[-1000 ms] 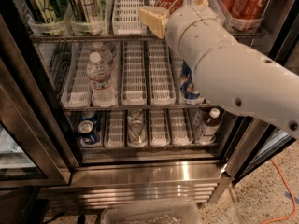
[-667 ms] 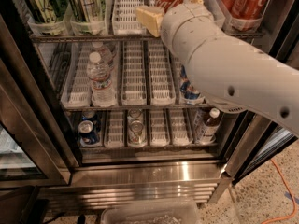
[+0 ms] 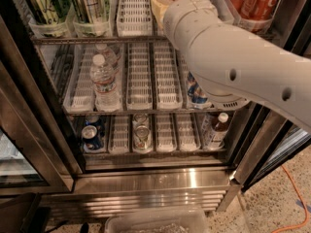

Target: Pick coke can from top shelf of fridge

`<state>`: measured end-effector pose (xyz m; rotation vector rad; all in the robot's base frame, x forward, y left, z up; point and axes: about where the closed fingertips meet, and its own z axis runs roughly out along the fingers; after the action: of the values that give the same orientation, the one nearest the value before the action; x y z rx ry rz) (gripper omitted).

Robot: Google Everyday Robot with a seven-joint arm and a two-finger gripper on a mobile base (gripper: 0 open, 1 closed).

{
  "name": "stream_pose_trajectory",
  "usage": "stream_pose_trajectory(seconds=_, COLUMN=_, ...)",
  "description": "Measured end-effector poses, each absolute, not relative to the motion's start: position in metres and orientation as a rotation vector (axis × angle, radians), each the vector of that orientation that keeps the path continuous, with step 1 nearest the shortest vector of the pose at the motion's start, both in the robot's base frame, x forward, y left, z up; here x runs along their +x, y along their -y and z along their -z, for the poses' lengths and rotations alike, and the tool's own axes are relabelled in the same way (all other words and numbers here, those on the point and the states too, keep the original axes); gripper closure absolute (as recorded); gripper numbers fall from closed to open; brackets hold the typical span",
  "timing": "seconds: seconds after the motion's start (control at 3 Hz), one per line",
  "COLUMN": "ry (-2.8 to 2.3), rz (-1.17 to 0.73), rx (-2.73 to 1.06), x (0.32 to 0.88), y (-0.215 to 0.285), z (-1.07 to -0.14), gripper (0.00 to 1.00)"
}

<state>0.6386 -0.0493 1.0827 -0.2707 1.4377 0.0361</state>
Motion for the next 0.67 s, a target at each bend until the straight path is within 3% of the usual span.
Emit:
stream_pose_trajectory(seconds=0.33, ry=-1.435, rz=-0.038, rx=-0.241, x=0.6424, y=0.0514, z=-1.0882, gripper=0.83)
stream_pose_trajectory(seconds=0.67, ry=-1.435, rz=-0.038, rx=-0.241, x=0.6424, y=0.0514, z=-1.0882, gripper=1.0)
